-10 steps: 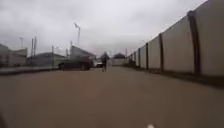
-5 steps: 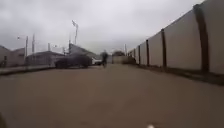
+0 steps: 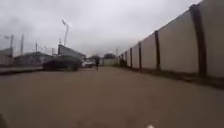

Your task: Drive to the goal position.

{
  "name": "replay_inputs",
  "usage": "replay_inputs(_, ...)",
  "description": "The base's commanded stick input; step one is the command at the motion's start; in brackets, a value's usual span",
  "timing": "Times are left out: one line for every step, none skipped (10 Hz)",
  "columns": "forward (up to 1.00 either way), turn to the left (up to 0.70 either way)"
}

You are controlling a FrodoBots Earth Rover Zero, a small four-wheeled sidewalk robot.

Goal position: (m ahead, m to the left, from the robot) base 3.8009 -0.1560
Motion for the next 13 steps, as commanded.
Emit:
replay_inputs(1.00,0.00)
replay_inputs(1.00,0.00)
replay_inputs(1.00,0.00)
replay_inputs(1.00,0.00)
replay_inputs(1.00,0.00)
replay_inputs(1.00,0.00)
replay_inputs(1.00,0.00)
replay_inputs(1.00,0.27)
replay_inputs(1.00,0.19)
replay_inputs(1.00,0.00)
replay_inputs(1.00,0.00)
replay_inputs(1.00,0.00)
replay_inputs(1.00,0.00)
